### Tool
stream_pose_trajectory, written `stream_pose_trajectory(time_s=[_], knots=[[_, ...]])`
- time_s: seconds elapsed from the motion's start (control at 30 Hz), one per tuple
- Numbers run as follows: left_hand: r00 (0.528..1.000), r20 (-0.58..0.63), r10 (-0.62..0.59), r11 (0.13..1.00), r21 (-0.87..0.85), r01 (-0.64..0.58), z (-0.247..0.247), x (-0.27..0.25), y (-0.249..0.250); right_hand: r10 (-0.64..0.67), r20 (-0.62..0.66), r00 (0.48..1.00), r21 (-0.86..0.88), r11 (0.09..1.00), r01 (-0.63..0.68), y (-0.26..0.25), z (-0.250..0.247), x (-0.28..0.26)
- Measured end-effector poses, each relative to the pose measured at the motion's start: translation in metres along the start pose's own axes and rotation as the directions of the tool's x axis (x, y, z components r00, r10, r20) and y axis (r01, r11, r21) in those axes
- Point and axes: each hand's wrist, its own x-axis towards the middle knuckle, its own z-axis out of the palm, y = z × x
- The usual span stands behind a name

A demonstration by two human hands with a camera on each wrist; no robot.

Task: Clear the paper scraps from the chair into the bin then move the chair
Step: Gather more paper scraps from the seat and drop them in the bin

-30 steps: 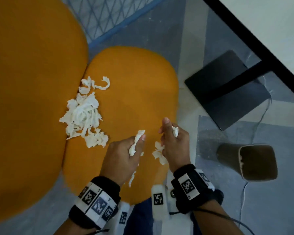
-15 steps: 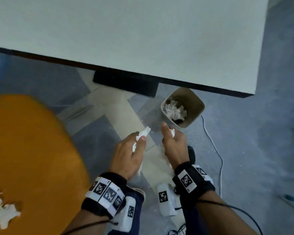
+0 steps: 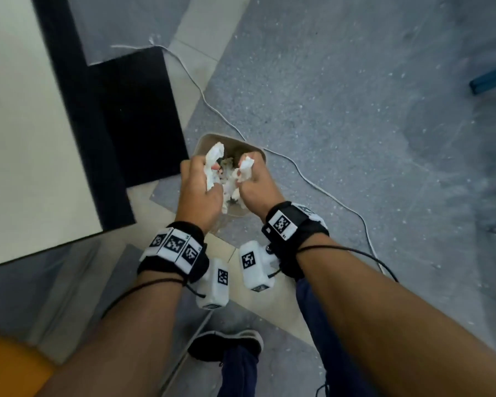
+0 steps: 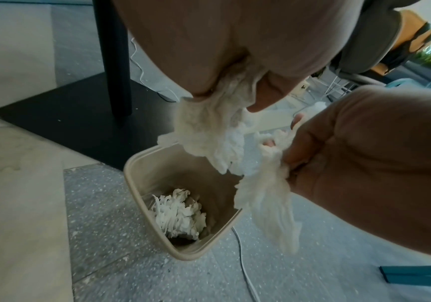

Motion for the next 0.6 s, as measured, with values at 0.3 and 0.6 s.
stream_pose_trajectory(time_s=[0.3, 0.6], knots=[[0.997, -0.041, -0.069, 0.99, 0.122, 0.074, 0.049, 0.066, -0.043, 0.093, 0.066, 0.993, 0.002, 0.996, -0.094, 0.041, 0.001, 0.073], [0.984, 0.038, -0.176, 0.964, 0.208, 0.164, 0.045, 0.079, -0.064, 0.189, 0.233, 0.954, -0.301, 0.947, -0.114, 0.053, -0.026, 0.097]])
